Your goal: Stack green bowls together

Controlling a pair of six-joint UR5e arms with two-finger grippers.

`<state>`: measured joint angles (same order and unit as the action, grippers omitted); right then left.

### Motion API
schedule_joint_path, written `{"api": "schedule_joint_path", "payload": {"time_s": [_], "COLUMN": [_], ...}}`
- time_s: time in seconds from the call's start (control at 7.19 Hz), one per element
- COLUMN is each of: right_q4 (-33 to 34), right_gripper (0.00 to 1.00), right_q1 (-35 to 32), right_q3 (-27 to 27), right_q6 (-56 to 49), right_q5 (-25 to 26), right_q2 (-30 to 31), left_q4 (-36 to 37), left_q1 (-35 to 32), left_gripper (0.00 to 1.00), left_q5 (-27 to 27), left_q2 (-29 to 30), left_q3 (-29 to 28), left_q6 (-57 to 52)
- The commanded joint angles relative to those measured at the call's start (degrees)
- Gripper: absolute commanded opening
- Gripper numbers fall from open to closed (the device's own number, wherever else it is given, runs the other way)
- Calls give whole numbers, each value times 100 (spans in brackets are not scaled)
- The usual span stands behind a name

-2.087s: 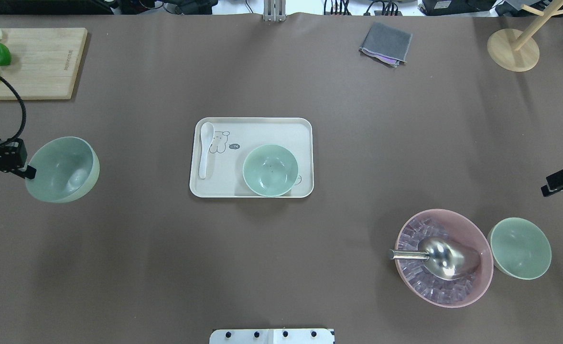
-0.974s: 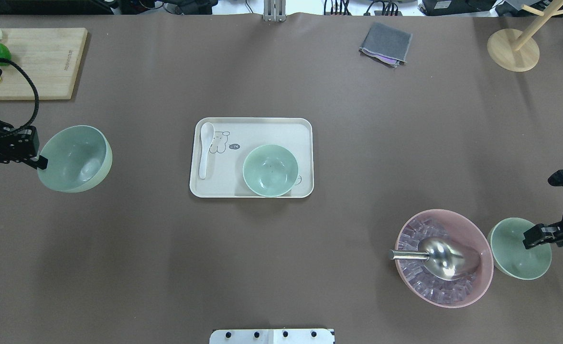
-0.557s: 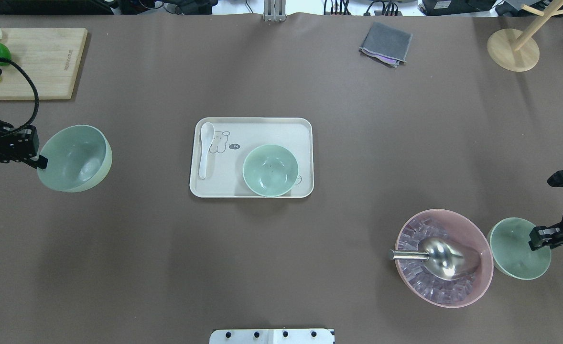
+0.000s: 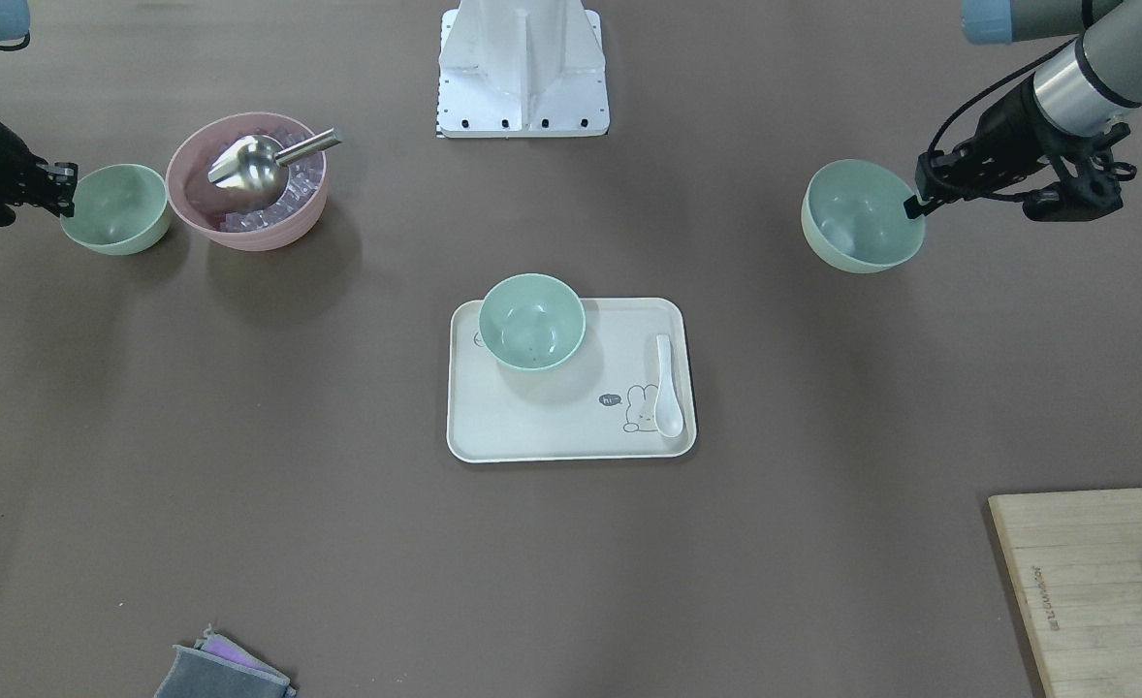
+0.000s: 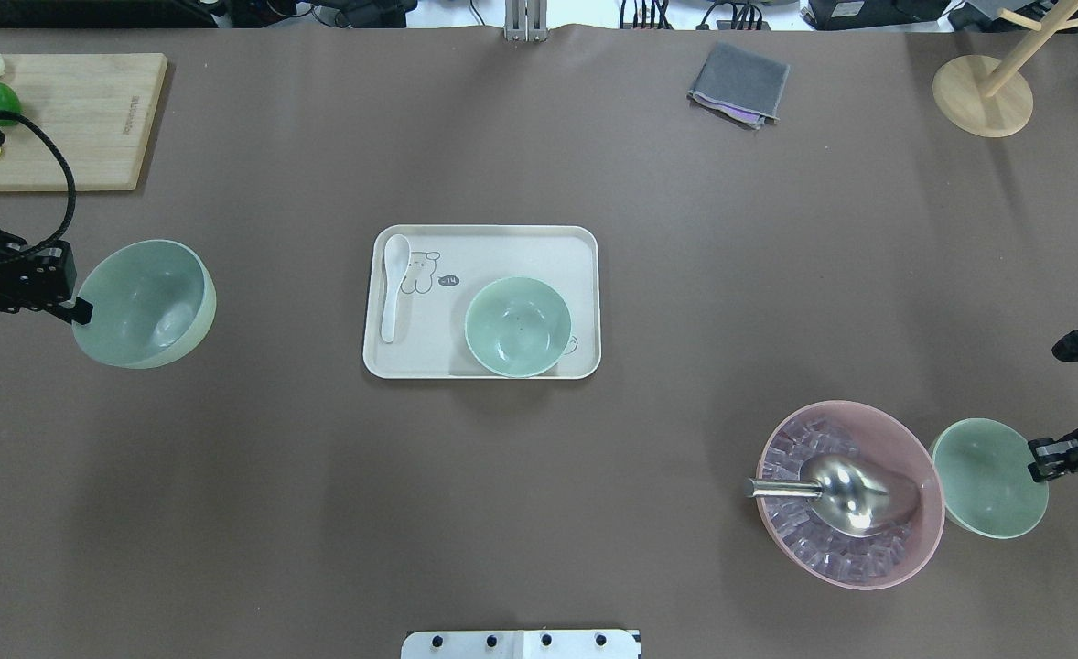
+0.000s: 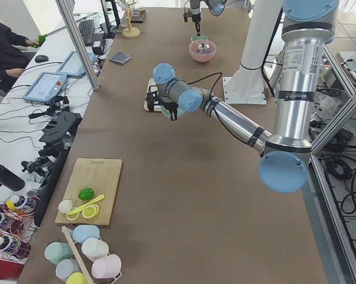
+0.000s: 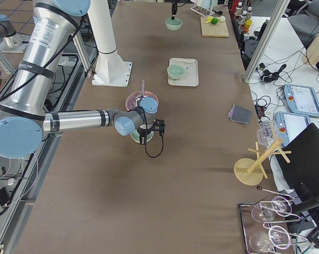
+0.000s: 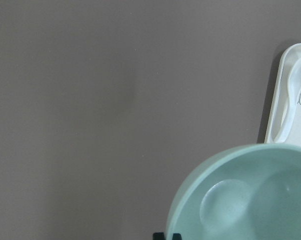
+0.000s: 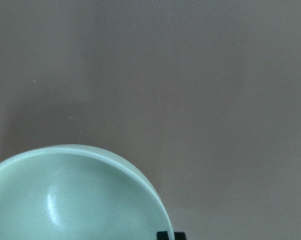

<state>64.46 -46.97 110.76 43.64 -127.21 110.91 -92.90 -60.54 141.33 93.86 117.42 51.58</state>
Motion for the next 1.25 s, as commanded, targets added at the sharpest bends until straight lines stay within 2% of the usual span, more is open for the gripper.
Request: {"api": "schedule_joint_path", "payload": {"time_s": [0.0,0.14,0.28,0.42,0.7,0.83,0.97,1.11], "right_q4": [-299,-424,-390,-346,-163,395,558,559], "right_gripper": [0,0,0,0,0,0,0,0], "right_q1": [-353,-913,-1345,-1654,-1981,-2104,-2184,-2202], "right_q3": [15,-2,-2,-11,-29,6,15,15], "right_q6": [-14,-83,-327,-356,-356,-356,-356,-356], "right_q5": [-424,-1054,-1269,-1315,-1429,-1430,-1430,-1421], "right_q2": [36,106,98,71,-25,-374,-490,-509], "left_q4": [0,0,0,9,9,191,681,877], "left_q1": [-1,7,25,68,864,1234,1534,1745], "left_gripper": [0,0,0,0,0,0,0,0], "left_q5": [0,-9,-61,-157,-376,-595,-832,-1305], "left_q2": [18,27,61,366,1130,1682,2288,2738], "left_q3": [1,-17,-34,-113,-227,-350,-447,-700], "left_q6": [10,10,18,349,1568,2122,2432,2514]}}
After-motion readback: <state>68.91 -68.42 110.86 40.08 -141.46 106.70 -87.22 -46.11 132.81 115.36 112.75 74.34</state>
